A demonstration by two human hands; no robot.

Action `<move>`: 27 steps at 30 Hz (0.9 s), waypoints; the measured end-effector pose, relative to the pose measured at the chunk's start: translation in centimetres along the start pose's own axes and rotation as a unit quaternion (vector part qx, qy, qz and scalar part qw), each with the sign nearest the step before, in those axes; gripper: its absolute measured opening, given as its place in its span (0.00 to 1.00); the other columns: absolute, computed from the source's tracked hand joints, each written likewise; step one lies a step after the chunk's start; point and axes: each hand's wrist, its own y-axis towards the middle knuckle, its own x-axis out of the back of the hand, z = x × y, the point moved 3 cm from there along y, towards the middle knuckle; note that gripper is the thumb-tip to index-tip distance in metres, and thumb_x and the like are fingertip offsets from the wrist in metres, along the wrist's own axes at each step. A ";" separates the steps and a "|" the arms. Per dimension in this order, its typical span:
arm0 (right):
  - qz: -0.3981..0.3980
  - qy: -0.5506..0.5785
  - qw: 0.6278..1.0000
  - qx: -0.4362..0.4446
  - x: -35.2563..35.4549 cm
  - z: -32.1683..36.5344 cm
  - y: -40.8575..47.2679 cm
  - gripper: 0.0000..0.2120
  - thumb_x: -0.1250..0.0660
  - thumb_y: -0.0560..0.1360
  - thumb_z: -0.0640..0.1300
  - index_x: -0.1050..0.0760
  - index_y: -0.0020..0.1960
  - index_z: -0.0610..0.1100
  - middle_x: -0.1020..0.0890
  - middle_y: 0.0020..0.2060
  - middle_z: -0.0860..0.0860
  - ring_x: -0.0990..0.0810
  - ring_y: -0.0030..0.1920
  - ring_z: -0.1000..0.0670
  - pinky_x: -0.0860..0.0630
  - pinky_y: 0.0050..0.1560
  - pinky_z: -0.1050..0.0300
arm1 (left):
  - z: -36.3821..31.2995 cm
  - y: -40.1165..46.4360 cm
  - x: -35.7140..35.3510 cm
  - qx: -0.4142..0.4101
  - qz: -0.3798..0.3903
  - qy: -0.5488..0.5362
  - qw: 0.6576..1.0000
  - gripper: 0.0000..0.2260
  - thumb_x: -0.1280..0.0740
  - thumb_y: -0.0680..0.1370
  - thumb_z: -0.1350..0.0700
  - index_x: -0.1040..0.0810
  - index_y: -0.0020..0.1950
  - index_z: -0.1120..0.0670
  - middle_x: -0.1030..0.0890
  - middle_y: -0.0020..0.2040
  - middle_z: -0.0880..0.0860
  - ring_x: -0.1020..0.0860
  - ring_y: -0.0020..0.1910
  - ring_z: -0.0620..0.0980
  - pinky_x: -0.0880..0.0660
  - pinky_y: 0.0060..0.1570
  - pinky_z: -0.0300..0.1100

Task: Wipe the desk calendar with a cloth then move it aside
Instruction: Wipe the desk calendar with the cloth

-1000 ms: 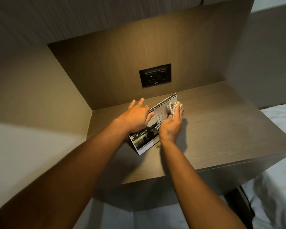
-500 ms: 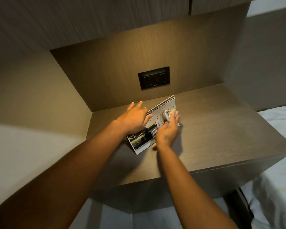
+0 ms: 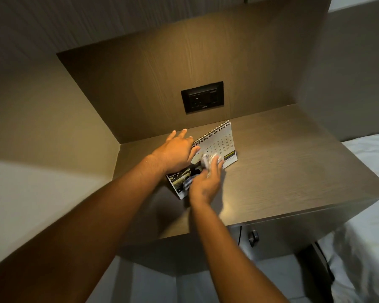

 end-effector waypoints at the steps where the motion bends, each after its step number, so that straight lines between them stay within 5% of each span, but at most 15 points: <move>1: -0.017 -0.002 1.000 -0.001 0.3 0.8 1.5 0.29 0.42 0.80 0.29 0.39 0.78 0.48 0.41 0.80 0.48 0.38 0.78 0.45 0.32 0.74 0.48 | 0.0 0.0 0.0 0.000 -0.001 0.000 1.000 0.26 0.49 0.85 0.44 0.33 0.74 0.62 0.32 0.75 0.63 0.47 0.79 0.56 0.54 0.77 0.57; 6: -0.051 -0.033 0.998 0.030 1.0 3.2 5.5 0.28 0.42 0.80 0.29 0.39 0.78 0.46 0.40 0.80 0.46 0.43 0.80 0.44 0.38 0.77 0.48 | -0.2 0.0 0.0 0.007 -0.002 -0.002 1.000 0.26 0.49 0.85 0.44 0.33 0.74 0.62 0.33 0.76 0.62 0.47 0.79 0.56 0.54 0.77 0.56; 10: 0.021 -0.058 0.994 0.088 0.0 1.0 1.0 0.27 0.43 0.81 0.30 0.39 0.78 0.46 0.43 0.81 0.47 0.50 0.79 0.53 0.50 0.69 0.78 | -0.2 0.0 0.1 0.001 0.001 -0.002 1.000 0.25 0.48 0.85 0.46 0.33 0.73 0.62 0.32 0.75 0.63 0.46 0.79 0.56 0.54 0.76 0.56; 12: 0.049 -0.055 0.993 0.093 -0.3 0.0 -1.3 0.27 0.43 0.81 0.30 0.38 0.77 0.46 0.43 0.80 0.48 0.52 0.77 0.56 0.53 0.63 0.85 | -0.1 0.0 0.2 -0.001 0.002 -0.003 1.000 0.25 0.48 0.85 0.46 0.33 0.74 0.62 0.33 0.76 0.62 0.47 0.79 0.56 0.54 0.77 0.56; 17: 0.010 -0.022 0.998 0.052 0.0 1.9 0.8 0.24 0.40 0.80 0.30 0.33 0.75 0.43 0.37 0.78 0.44 0.44 0.80 0.47 0.42 0.75 0.60 | -0.1 0.0 0.1 0.000 0.002 0.003 1.000 0.25 0.49 0.85 0.45 0.33 0.74 0.62 0.33 0.76 0.62 0.46 0.79 0.56 0.54 0.77 0.56; 22: -0.056 0.015 0.998 0.025 1.2 5.0 6.5 0.24 0.40 0.80 0.30 0.33 0.74 0.42 0.35 0.78 0.45 0.38 0.78 0.44 0.39 0.76 0.55 | -0.2 0.0 0.1 0.004 0.001 0.002 1.000 0.25 0.48 0.85 0.44 0.34 0.75 0.60 0.34 0.77 0.60 0.47 0.79 0.55 0.55 0.77 0.56; 27: -0.040 -0.016 0.999 0.032 1.1 4.2 5.6 0.24 0.40 0.80 0.31 0.33 0.75 0.42 0.36 0.78 0.44 0.40 0.79 0.44 0.38 0.77 0.49 | -0.3 0.0 0.3 0.002 0.001 -0.006 1.000 0.25 0.48 0.85 0.45 0.34 0.74 0.61 0.33 0.76 0.60 0.47 0.79 0.56 0.54 0.77 0.56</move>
